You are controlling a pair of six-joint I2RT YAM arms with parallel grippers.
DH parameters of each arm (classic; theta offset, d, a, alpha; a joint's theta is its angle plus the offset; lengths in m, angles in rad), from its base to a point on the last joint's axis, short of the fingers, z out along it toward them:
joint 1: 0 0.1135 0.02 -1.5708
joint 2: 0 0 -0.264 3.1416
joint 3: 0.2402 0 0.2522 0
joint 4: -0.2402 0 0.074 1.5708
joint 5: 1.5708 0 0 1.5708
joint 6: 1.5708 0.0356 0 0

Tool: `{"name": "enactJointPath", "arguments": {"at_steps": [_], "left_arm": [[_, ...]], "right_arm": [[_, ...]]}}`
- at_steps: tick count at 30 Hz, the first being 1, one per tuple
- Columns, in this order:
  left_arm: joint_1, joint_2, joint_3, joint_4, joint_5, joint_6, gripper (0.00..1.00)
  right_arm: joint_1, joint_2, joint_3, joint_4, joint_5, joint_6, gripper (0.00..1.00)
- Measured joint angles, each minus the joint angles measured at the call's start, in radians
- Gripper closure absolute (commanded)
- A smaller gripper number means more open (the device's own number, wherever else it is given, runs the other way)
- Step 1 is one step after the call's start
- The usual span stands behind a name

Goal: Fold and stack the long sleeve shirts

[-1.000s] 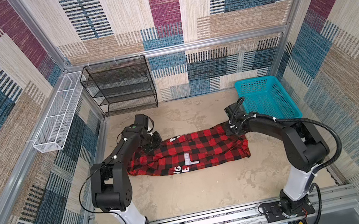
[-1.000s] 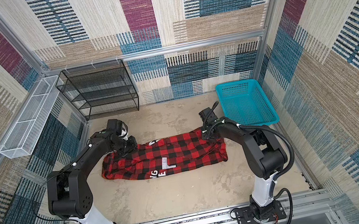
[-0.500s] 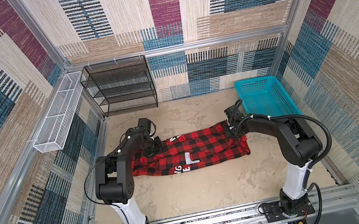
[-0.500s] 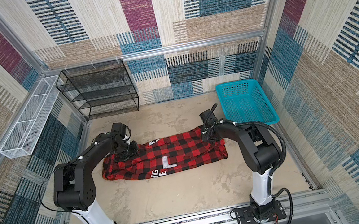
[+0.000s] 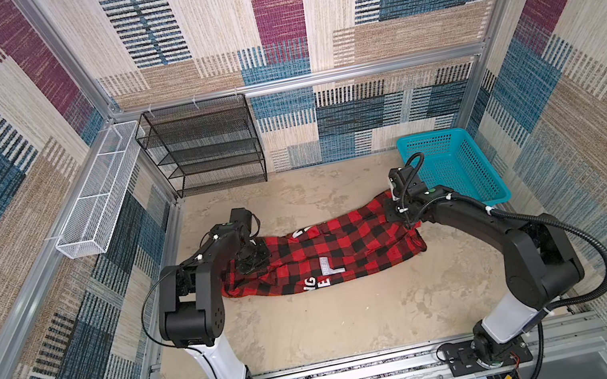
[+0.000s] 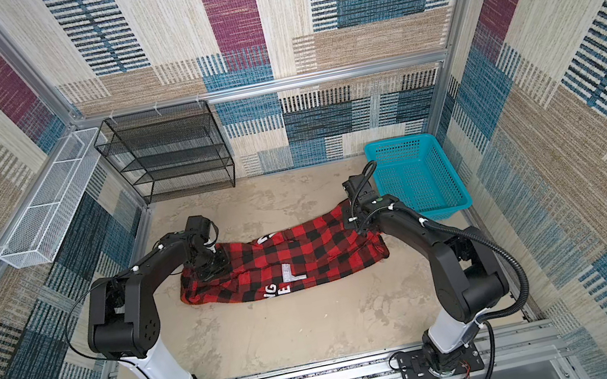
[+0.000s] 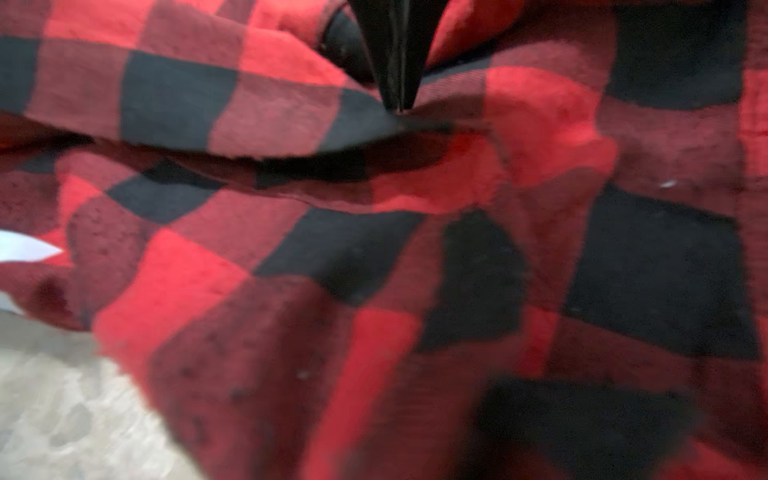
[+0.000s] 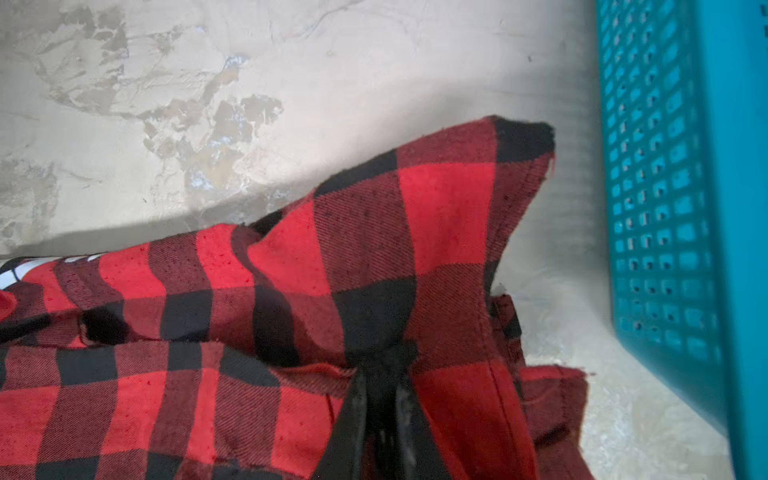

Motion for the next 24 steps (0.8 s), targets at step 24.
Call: {"name": "enactJointPath", "arguments": {"at_steps": [24], "left_arm": [[0.007,-0.019,0.087,0.151,0.056,-0.093,1.00]], "right_arm": [[0.187,-0.035,-0.078,0.112,-0.064,0.183,0.63]]}}
